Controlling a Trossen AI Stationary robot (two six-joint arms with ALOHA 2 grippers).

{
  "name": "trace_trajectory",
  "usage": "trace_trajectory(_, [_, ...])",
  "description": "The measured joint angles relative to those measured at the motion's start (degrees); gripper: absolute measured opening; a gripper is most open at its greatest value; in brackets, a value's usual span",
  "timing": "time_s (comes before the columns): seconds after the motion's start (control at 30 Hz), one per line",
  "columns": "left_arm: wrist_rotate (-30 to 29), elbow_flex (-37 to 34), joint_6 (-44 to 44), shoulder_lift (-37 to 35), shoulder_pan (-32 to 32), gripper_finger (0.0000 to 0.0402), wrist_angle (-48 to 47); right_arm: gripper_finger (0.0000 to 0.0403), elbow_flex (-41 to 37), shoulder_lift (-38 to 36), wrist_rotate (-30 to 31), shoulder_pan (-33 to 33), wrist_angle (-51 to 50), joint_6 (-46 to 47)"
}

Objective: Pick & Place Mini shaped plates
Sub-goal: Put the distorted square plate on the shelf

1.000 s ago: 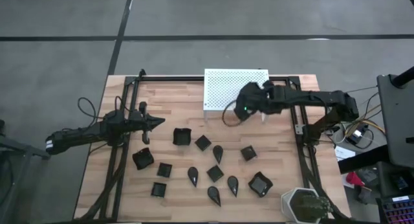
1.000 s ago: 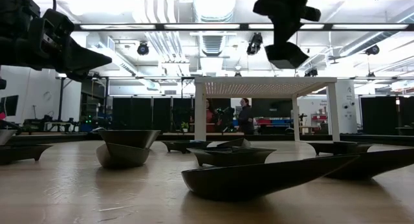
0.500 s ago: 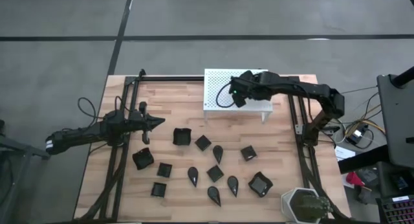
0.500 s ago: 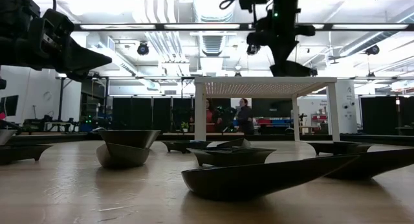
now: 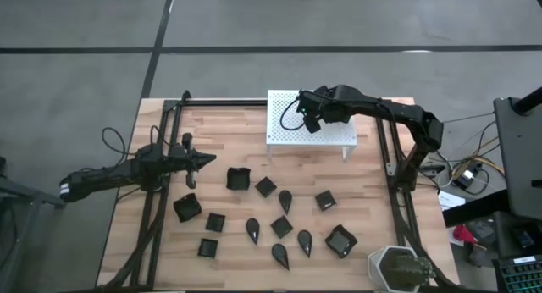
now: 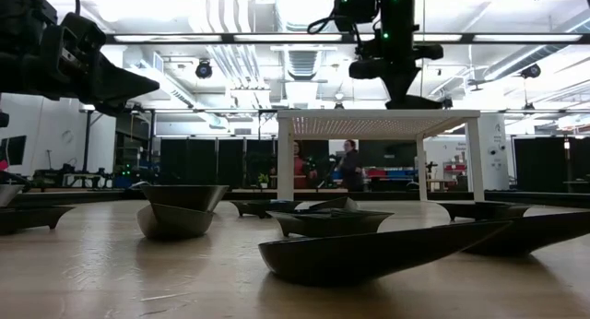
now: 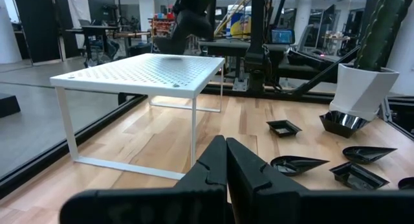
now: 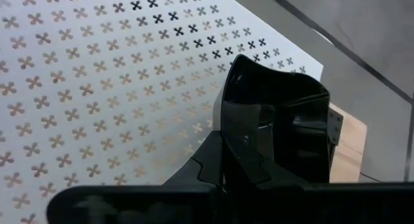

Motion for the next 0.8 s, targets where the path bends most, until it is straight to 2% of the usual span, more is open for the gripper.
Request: trace_trajectory(0.8, [0.0, 0.0, 0.0, 0.0, 0.0, 0.0000, 0.0, 0.0009, -0.1, 1.8, -2.7, -1.5, 3.8, -1.4])
